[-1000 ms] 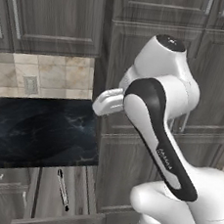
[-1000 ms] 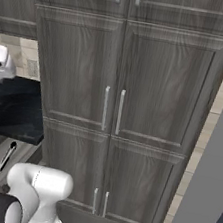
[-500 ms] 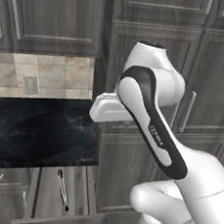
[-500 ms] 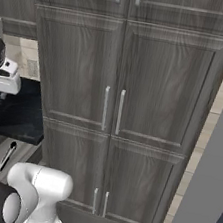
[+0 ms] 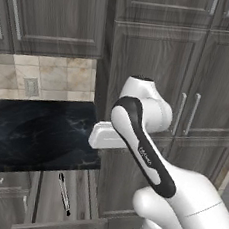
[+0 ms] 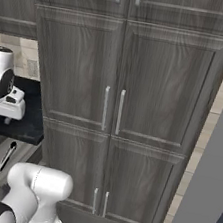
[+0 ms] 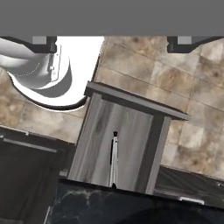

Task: Take the tongs from the drawer on the left and place them on the dining counter next to the tray containing the hot dog.

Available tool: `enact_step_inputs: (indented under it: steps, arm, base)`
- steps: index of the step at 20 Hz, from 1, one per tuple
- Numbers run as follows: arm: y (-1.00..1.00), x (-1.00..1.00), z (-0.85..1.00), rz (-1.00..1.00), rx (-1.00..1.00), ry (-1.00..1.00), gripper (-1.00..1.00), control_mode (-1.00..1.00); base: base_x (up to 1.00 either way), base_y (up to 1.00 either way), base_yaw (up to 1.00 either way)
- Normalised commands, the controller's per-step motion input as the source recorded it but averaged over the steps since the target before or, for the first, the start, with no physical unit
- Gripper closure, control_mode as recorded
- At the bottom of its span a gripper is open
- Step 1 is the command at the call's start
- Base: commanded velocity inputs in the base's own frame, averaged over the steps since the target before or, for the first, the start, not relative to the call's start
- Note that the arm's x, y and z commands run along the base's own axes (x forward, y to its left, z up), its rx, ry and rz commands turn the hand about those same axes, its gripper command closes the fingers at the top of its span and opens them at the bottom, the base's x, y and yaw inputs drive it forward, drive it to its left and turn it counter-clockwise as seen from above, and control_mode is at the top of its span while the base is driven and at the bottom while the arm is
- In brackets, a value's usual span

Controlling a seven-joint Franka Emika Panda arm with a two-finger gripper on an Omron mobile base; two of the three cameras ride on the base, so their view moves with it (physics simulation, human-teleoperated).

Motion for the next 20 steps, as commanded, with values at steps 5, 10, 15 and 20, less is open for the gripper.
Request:
enact_step_inputs:
  steps: [5, 10, 15, 20]
  arm:
    - [0.0, 0.0, -0.66, -0.01, 0.0, 0.09, -1.0, -1.0]
    - [0.09, 0.01, -0.32, -0.04, -0.07, 0.19, -1.0, -1.0]
    - [0.24, 0.2, -0.26, -0.04, -0.13, 0.16, -1.0, -1.0]
    - [0.27, 0.31, -0.24, -0.03, -0.1, 0.01, -1.0, -1.0]
  base:
    - [0.0, 0.0, 0.0]
    - [0.0, 0.0, 0.0]
    - [0.0, 0.0, 0.0]
    - [0.0, 0.0, 0.0]
